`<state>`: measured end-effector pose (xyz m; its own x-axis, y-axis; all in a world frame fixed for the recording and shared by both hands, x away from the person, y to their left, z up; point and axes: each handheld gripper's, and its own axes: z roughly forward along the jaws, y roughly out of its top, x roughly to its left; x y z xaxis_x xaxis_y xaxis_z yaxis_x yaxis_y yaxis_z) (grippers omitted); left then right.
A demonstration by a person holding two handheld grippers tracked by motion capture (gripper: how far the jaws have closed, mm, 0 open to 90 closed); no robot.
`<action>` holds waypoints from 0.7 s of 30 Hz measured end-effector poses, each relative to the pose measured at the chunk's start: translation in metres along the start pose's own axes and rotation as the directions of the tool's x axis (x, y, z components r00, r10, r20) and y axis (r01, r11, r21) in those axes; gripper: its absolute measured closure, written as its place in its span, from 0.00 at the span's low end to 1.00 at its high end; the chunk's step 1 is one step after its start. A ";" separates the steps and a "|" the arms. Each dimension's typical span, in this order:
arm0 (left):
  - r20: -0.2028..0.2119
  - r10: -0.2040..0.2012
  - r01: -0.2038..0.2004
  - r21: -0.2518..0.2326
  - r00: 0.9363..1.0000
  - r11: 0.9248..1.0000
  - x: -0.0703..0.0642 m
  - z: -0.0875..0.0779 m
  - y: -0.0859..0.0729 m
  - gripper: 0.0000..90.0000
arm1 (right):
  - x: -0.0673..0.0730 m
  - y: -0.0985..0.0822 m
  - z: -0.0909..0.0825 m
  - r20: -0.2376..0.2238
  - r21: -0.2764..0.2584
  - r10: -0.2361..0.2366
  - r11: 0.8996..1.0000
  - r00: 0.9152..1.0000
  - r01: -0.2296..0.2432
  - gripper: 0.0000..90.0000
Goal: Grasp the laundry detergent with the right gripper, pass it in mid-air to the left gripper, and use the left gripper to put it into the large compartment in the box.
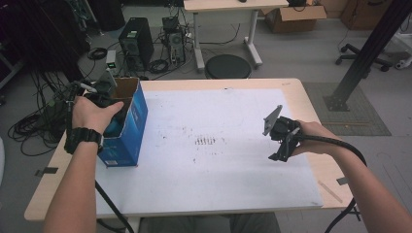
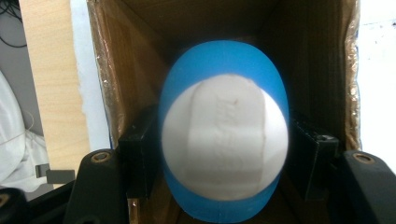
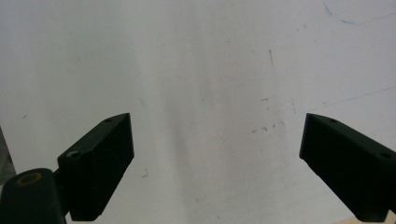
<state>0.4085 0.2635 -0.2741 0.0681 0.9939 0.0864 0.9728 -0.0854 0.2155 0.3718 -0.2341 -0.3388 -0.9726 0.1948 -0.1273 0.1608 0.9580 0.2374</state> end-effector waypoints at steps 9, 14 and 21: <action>0.000 0.001 -0.001 -0.003 1.000 1.000 -0.002 0.000 -0.001 0.42 | 0.002 -0.002 -0.002 0.005 0.004 -0.001 1.000 1.000 0.001 0.11; 0.020 -0.008 0.008 0.000 1.000 1.000 -0.001 -0.001 -0.001 0.39 | 0.001 -0.004 -0.006 0.007 -0.002 0.000 1.000 1.000 0.000 0.11; 0.021 -0.003 0.003 -0.010 1.000 1.000 -0.001 -0.010 -0.001 0.36 | 0.002 -0.005 -0.009 0.007 -0.007 0.000 1.000 1.000 0.000 0.11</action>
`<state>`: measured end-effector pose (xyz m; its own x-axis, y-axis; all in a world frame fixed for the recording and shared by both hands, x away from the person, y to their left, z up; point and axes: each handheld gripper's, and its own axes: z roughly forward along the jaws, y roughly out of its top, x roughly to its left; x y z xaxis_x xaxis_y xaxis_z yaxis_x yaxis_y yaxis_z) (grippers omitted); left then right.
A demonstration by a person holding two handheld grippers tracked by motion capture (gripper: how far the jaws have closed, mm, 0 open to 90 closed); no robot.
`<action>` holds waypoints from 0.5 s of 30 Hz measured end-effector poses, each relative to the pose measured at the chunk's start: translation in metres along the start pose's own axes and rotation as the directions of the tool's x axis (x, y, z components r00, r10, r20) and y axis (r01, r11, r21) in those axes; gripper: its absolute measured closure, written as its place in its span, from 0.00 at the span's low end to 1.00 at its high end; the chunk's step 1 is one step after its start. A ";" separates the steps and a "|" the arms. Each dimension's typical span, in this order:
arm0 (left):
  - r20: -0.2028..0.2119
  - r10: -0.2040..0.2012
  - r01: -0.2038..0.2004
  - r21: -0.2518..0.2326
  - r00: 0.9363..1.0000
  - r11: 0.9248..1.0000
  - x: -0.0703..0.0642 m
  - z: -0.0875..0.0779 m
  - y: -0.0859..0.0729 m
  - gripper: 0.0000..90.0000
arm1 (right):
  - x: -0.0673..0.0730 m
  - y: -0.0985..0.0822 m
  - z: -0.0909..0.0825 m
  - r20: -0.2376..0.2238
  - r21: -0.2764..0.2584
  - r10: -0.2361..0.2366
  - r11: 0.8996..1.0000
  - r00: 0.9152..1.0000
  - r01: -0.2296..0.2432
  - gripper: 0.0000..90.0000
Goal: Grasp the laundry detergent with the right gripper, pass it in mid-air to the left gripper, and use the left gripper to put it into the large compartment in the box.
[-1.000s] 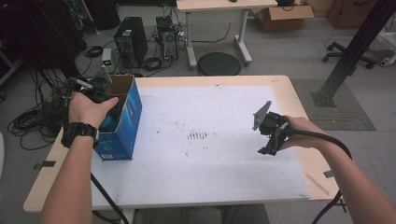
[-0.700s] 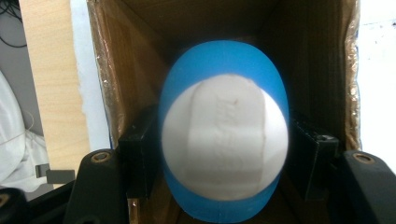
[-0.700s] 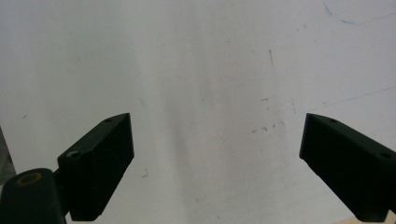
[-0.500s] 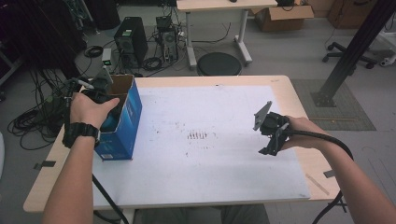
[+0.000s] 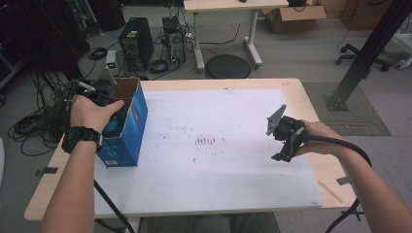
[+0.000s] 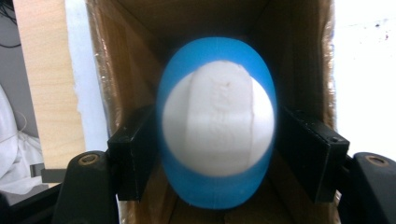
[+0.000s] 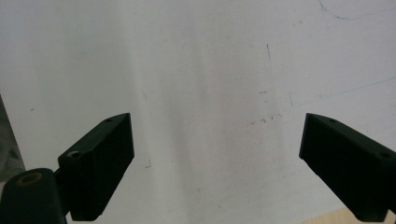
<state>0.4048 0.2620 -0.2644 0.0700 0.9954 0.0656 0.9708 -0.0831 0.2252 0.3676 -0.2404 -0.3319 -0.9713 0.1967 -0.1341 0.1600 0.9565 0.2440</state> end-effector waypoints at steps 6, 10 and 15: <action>-0.023 0.022 -0.022 -0.016 0.999 1.000 -0.001 -0.021 0.000 0.34 | 0.001 0.001 -0.003 0.002 -0.004 0.002 1.000 1.000 -0.002 0.11; -0.042 0.059 -0.061 -0.042 0.997 0.997 -0.008 -0.041 -0.001 0.32 | 0.003 0.004 -0.005 0.006 -0.007 -0.005 1.000 1.000 0.005 0.11; -0.043 0.146 -0.150 -0.101 0.988 0.984 -0.031 -0.065 -0.002 0.31 | 0.003 0.005 -0.007 -0.001 -0.007 -0.006 1.000 1.000 0.006 0.11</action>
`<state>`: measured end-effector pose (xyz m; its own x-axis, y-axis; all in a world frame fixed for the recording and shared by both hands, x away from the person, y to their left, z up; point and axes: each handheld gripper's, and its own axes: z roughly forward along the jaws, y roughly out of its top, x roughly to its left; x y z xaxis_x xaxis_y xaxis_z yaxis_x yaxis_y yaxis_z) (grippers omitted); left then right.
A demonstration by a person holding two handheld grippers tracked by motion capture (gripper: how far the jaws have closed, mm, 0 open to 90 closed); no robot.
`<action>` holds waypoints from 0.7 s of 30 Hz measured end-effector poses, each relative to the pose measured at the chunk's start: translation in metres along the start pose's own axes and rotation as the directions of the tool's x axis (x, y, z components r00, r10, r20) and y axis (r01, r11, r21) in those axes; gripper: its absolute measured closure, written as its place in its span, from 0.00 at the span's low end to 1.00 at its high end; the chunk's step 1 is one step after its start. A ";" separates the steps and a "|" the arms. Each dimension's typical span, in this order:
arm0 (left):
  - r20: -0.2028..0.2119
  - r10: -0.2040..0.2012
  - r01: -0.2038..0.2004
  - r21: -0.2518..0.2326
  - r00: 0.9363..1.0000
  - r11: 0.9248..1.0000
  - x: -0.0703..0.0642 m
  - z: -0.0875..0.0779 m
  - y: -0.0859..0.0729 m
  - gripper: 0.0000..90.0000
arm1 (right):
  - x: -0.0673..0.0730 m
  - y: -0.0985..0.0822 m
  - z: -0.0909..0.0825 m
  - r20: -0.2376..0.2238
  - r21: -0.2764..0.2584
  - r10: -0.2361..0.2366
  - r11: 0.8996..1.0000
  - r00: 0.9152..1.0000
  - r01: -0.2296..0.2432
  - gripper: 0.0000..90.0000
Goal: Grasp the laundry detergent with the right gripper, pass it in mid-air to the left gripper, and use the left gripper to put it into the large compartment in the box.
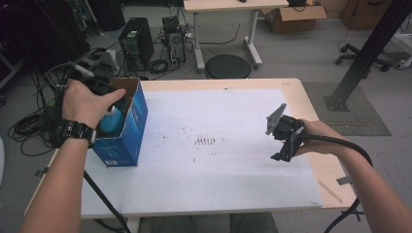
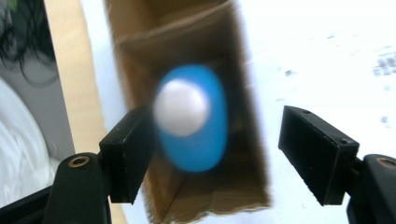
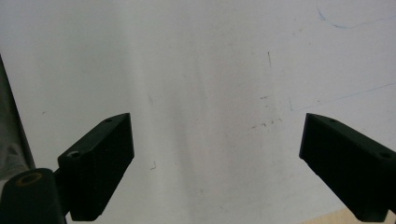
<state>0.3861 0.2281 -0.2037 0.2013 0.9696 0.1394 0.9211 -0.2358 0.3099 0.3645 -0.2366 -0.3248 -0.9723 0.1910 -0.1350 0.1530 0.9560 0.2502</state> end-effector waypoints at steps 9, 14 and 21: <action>0.124 0.199 -0.192 -0.068 0.972 0.979 -0.062 0.002 0.014 0.25 | -0.003 0.002 0.001 -0.012 0.004 0.010 1.000 1.000 -0.010 0.11; 0.188 0.256 -0.244 -0.082 0.948 0.966 -0.089 0.015 0.015 0.21 | -0.004 0.006 0.002 -0.015 0.001 0.004 1.000 1.000 -0.004 0.11; 0.194 0.338 -0.329 -0.080 0.921 0.941 -0.116 0.030 0.012 0.15 | -0.006 0.013 0.004 -0.044 -0.013 -0.008 1.000 0.999 0.008 0.09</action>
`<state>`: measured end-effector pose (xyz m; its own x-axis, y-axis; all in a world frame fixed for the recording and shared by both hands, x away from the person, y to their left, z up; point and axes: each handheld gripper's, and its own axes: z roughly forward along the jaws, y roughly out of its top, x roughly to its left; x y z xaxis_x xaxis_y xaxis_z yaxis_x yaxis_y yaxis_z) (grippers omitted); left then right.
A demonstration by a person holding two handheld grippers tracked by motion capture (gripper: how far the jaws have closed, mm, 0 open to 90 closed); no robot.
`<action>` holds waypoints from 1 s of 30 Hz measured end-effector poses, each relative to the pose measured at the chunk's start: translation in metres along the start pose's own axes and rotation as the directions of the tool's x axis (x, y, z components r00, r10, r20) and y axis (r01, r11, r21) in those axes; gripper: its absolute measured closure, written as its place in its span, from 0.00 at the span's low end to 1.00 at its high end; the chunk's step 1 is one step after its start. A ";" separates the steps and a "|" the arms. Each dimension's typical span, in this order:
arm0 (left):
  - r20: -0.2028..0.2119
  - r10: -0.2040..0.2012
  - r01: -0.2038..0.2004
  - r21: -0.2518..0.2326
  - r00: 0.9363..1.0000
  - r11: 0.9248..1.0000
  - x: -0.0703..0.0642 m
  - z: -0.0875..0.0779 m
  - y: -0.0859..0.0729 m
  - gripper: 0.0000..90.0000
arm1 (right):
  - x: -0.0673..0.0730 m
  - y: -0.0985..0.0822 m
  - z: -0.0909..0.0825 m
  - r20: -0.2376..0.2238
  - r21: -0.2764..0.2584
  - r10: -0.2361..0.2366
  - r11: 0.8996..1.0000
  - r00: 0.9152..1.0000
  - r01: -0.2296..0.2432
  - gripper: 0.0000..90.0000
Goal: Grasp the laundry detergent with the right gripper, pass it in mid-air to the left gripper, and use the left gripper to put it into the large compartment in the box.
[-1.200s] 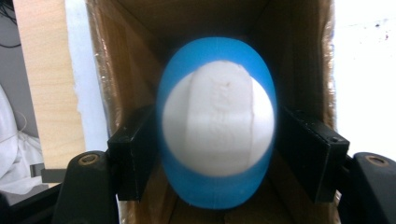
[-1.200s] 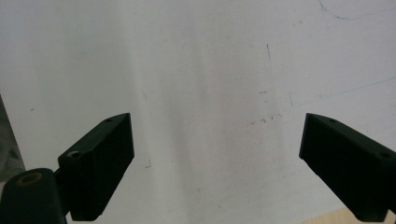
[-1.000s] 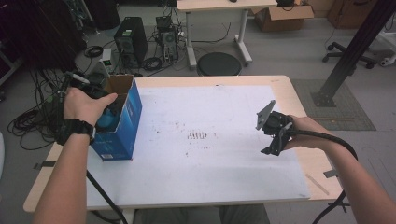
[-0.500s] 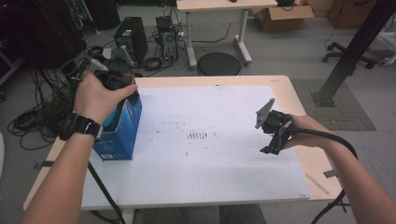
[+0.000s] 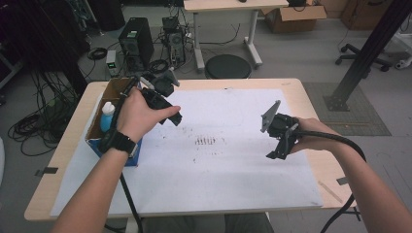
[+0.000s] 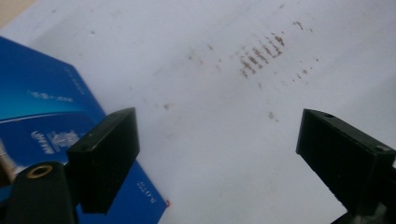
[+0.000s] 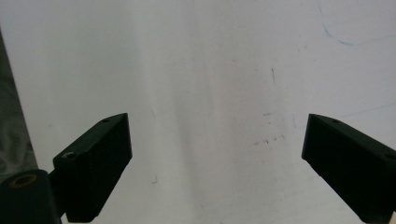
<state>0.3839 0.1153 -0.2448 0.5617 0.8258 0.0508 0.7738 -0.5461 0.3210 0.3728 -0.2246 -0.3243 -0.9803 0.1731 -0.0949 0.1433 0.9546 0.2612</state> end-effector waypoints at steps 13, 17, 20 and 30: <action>0.062 0.088 -0.089 0.014 0.994 0.996 -0.028 0.029 -0.002 0.05 | -0.004 0.004 -0.008 -0.044 -0.070 0.014 0.997 0.999 -0.017 0.06; 0.079 0.109 -0.111 0.022 0.991 0.994 -0.034 0.033 -0.003 0.05 | -0.002 0.005 -0.009 -0.044 -0.069 0.010 0.998 0.999 -0.013 0.06; 0.080 0.110 -0.113 0.029 0.991 0.993 -0.037 0.034 -0.003 0.05 | -0.001 0.005 -0.009 -0.043 -0.072 0.005 0.997 0.999 -0.008 0.06; 0.086 0.121 -0.125 0.043 0.989 0.991 -0.040 0.033 -0.004 0.05 | 0.002 0.003 -0.012 -0.043 -0.073 0.010 0.997 0.999 -0.013 0.06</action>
<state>0.3677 0.0794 -0.2790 0.6742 0.7385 0.0077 0.7094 -0.6504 0.2713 0.3694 -0.2245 -0.3125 -0.9838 0.1720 -0.0514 0.1456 0.9321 0.3316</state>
